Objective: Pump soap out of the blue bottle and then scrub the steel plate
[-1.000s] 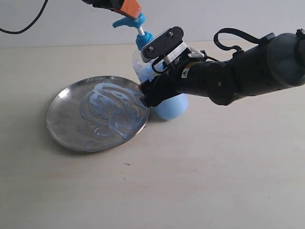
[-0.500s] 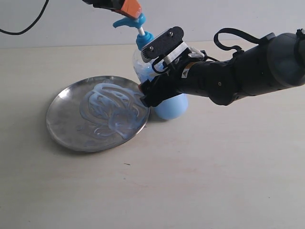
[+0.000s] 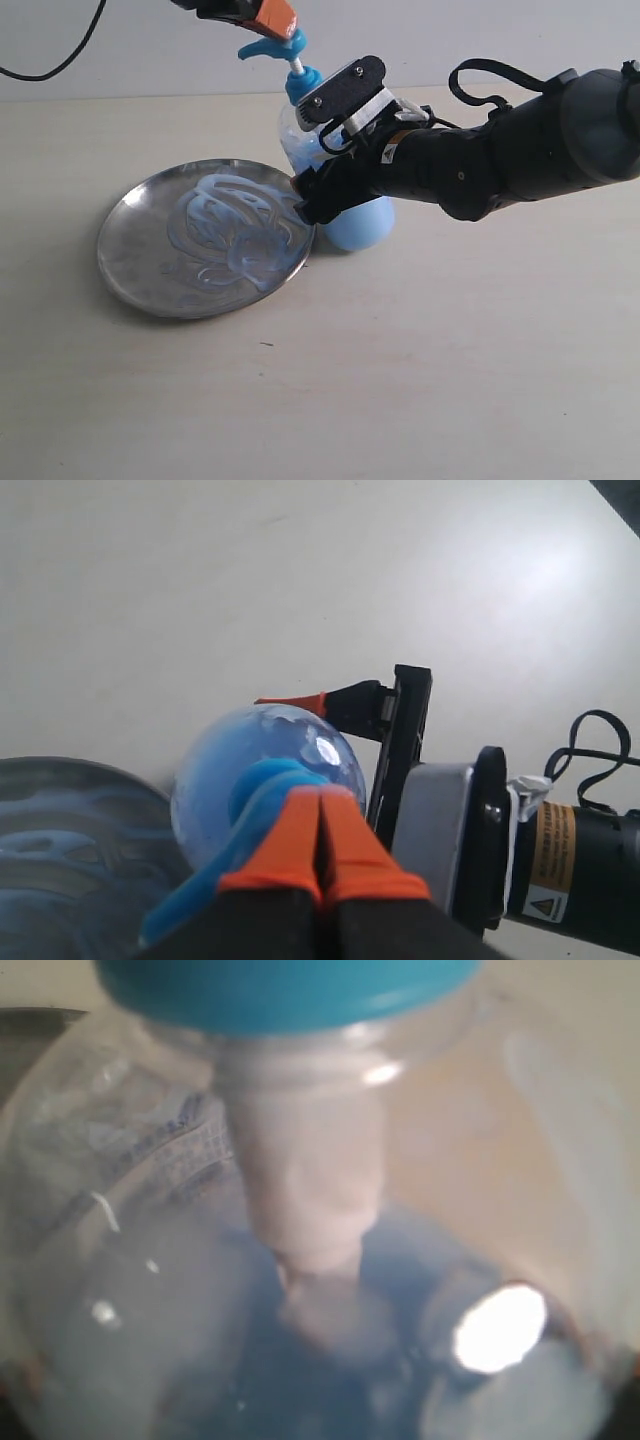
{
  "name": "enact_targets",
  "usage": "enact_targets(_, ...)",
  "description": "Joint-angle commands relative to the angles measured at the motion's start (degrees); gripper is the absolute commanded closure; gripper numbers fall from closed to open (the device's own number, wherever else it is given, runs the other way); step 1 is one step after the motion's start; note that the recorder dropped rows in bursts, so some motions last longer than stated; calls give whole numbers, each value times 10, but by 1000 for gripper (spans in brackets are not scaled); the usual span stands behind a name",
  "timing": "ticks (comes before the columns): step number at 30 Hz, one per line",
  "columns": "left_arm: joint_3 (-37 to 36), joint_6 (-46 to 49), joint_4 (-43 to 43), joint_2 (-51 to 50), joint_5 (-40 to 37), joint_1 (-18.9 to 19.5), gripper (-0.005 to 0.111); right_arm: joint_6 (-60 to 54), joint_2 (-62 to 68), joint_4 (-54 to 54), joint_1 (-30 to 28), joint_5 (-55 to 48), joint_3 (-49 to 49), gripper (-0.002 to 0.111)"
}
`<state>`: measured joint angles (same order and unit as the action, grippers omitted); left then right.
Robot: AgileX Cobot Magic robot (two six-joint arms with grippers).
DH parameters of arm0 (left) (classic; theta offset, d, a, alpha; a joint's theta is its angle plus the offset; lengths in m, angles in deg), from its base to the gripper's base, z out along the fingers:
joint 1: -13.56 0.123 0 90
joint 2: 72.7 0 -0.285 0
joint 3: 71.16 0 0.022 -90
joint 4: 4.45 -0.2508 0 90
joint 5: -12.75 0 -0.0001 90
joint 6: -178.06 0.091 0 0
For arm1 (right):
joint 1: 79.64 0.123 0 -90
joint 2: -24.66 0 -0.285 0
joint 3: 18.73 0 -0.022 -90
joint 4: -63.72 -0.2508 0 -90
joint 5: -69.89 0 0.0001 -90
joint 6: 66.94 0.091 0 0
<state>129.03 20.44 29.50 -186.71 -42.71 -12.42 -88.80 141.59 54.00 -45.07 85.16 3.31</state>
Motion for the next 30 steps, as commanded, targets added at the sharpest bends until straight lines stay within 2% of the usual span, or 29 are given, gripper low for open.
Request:
enact_targets(1, -14, -13, -24, -36, -61, -5, 107, -11, -4, 9, 1, 28, -6, 108)
enact_targets(30, -28, -31, -19, -71, -78, -5, 107, -11, -4, 9, 1, 28, -6, 108)
